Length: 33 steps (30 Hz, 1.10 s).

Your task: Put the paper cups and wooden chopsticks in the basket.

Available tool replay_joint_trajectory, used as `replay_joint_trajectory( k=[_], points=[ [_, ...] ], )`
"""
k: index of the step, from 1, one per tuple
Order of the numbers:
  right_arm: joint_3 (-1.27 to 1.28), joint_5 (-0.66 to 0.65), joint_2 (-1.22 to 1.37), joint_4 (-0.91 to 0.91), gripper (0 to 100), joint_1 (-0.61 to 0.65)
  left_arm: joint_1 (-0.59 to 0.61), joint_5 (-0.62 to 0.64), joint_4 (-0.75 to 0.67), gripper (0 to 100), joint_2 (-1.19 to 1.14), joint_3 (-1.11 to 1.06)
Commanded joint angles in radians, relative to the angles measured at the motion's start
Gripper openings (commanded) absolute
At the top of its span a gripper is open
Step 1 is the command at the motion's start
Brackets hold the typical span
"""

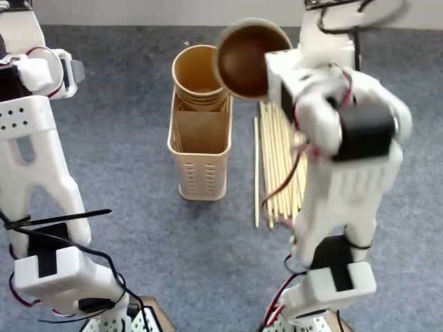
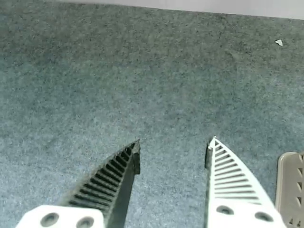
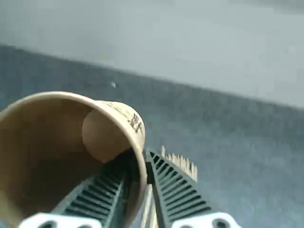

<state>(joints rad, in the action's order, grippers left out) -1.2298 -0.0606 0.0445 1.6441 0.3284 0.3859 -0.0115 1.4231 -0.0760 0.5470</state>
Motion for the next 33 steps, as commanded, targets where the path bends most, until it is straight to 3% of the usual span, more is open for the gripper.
replay_joint_trajectory(
  k=[1, 14, 23, 25, 30, 33],
  points=[
    [-0.074, 0.017, -0.004, -0.056, 0.6, 0.093, 0.007, 0.006, -0.017, 25, 0.005, 0.002],
    [-0.042, 0.025, 0.363, -0.116, 0.5, 0.084, 0.039, 0.005, -0.018, 25, 0.005, 0.002],
    [-0.050, 0.018, 0.394, -0.124, 1.4, 0.087, 0.035, 0.005, -0.018, 25, 0.005, 0.002],
    [-0.051, 0.018, 0.392, -0.122, 6.0, 0.087, 0.033, 0.005, -0.018, 25, 0.004, -0.004],
    [-0.053, 0.018, 0.390, -0.139, 28.3, 0.093, 0.033, 0.005, -0.078, 25, 0.005, -0.082],
    [-0.053, 0.018, 0.389, -0.170, 35.4, 0.096, 0.031, 0.005, -0.117, 25, 0.005, -0.134]
  ],
)
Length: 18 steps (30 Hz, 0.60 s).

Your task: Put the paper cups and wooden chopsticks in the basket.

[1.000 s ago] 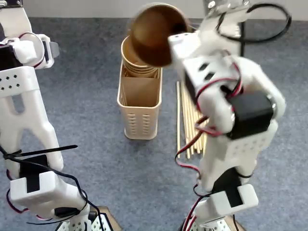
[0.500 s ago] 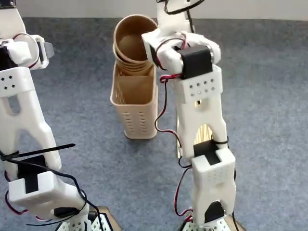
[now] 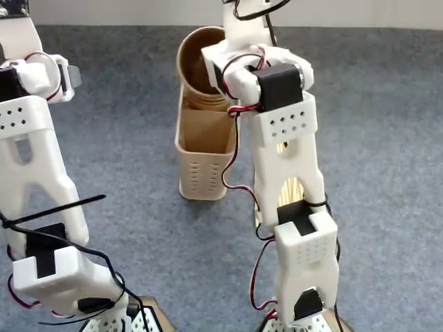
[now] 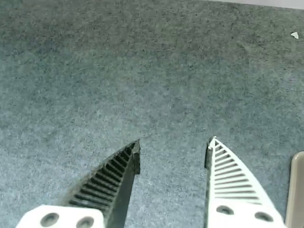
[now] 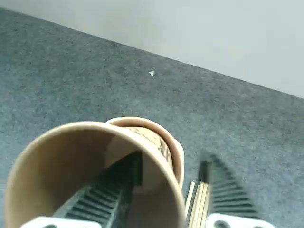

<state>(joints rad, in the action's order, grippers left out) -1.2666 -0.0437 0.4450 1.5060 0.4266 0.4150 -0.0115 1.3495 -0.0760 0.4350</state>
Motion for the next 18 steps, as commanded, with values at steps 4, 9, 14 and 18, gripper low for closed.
replay_joint_trajectory(
  k=[4, 9, 14, 18],
  points=[
    [-0.027, 0.002, -0.010, -0.030, 35.4, -0.005, -0.016, 0.005, -0.051, 25, 0.005, -0.093],
    [0.065, 0.002, -0.002, -0.005, 35.4, -0.019, -0.027, 0.005, -0.051, 25, 0.018, -0.166],
    [0.160, 0.002, -0.007, 0.001, 35.4, -0.038, -0.030, 0.005, 0.005, 25, 0.140, -0.130],
    [0.160, 0.002, -0.012, 0.085, 35.4, -0.047, -0.030, 0.005, 0.066, 25, 0.357, -0.188]
  ],
)
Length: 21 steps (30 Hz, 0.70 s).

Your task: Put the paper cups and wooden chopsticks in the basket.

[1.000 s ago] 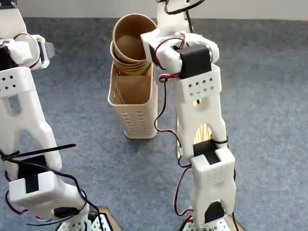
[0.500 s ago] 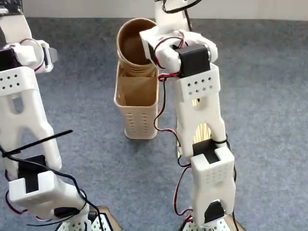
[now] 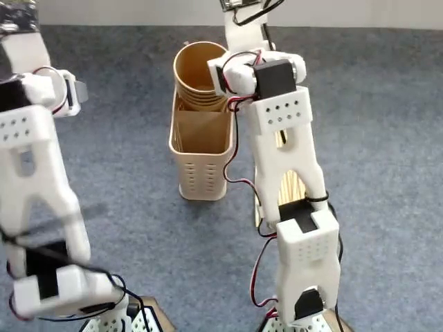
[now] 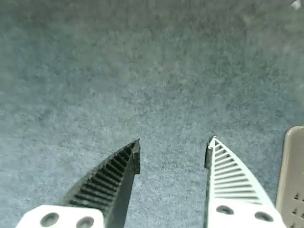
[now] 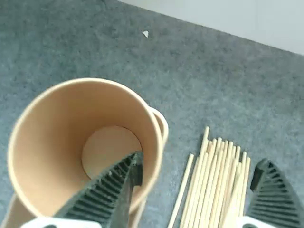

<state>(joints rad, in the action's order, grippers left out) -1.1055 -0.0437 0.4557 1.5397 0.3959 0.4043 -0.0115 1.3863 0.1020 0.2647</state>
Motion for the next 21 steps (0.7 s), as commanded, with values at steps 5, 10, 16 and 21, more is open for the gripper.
replay_joint_trajectory(
  k=[5, 10, 16, 21],
  points=[
    [0.021, 0.002, -0.004, 0.127, 35.4, -0.018, -0.051, 0.005, 0.026, 25, 0.510, -0.288],
    [-0.042, 0.002, 0.004, 0.127, 35.4, -0.021, -0.124, 0.005, -0.103, 25, 0.765, -0.630],
    [-0.326, 0.003, -0.119, 0.180, 35.4, -0.018, -0.122, 0.005, -0.321, 25, 1.023, -1.027],
    [-0.424, 0.003, -0.246, 0.226, 35.4, -0.022, -0.125, 0.005, -0.466, 25, 1.233, -1.313]
  ],
)
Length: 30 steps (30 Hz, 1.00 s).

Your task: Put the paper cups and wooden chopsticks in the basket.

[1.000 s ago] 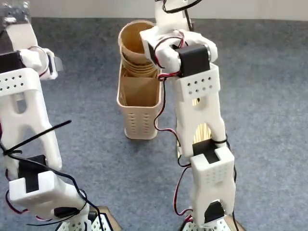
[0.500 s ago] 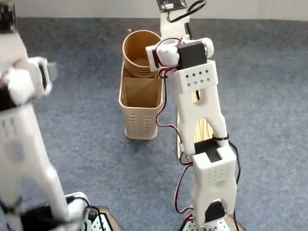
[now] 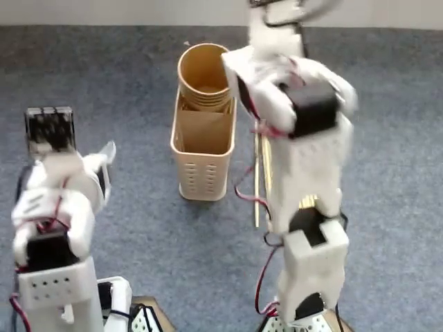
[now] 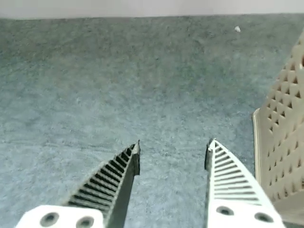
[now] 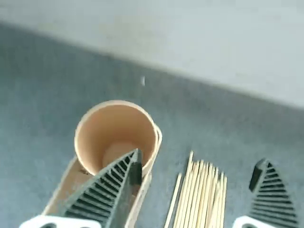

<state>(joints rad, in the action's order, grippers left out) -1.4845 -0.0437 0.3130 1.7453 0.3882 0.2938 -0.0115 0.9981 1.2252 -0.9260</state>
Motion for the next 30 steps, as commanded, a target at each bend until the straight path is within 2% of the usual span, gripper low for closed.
replay_joint_trajectory(
  k=[1, 8, 13, 19, 25, 30],
  points=[
    [-0.005, 0.003, -0.131, 0.021, 35.4, -0.024, -0.015, 0.005, -0.097, 25, 0.147, -0.163],
    [0.625, -0.003, -0.340, 0.019, 35.4, -0.125, -0.018, 0.005, -0.262, 25, 0.323, -0.417],
    [1.144, -0.135, -0.504, -0.001, 35.4, -0.147, -0.018, 0.011, -0.404, 25, 0.397, -0.591],
    [1.616, -0.189, -0.565, -0.366, 35.4, -0.291, -0.018, 0.011, -0.470, 25, 0.476, -0.717],
    [1.899, -0.189, -0.519, -0.722, 35.4, -0.311, -0.012, 0.006, -0.442, 25, 0.555, -0.771],
    [1.847, -0.183, -0.360, -0.814, 35.4, -0.302, -0.015, 0.006, -0.407, 25, 0.562, -0.771]
  ],
)
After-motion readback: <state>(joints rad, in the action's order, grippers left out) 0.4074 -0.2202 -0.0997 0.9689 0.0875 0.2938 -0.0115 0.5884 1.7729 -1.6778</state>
